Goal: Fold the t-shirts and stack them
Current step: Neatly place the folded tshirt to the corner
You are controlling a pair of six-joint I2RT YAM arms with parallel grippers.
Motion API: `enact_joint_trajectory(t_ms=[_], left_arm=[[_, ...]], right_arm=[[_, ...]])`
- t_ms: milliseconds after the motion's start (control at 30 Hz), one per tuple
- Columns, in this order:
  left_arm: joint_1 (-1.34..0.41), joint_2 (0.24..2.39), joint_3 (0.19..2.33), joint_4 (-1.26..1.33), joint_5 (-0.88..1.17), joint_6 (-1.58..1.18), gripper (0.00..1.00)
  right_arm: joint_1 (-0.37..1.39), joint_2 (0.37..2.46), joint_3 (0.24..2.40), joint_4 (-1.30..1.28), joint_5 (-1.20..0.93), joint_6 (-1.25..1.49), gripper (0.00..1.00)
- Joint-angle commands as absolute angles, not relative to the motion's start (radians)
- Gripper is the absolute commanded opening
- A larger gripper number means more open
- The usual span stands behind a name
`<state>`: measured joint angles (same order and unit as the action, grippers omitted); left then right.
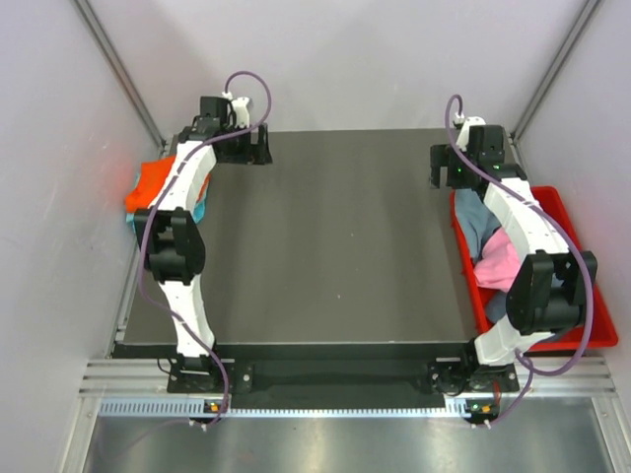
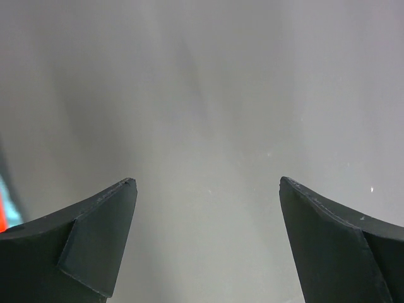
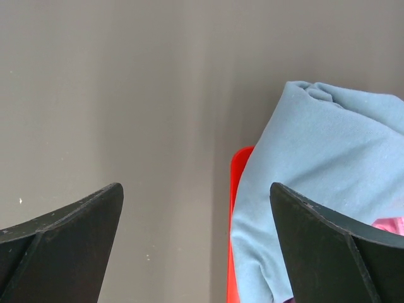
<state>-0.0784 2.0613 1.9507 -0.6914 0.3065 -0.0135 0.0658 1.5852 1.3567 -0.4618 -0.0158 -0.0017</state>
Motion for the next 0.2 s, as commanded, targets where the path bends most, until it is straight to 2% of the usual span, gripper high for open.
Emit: enact_joint_trajectory(t_ms=[0, 167], left_arm=[[-0.074, 1.97, 1.999, -0.632, 0.29, -0.032, 0.99], [-0.074, 1.956, 1.982, -0.634, 0.29, -0.038, 0.99]], right_arm=[[0.078, 1.54, 1.397, -0.457, -0.005, 0.023, 1.0], [0.077, 1.52, 1.371, -0.456, 0.038, 0.041, 1.0]])
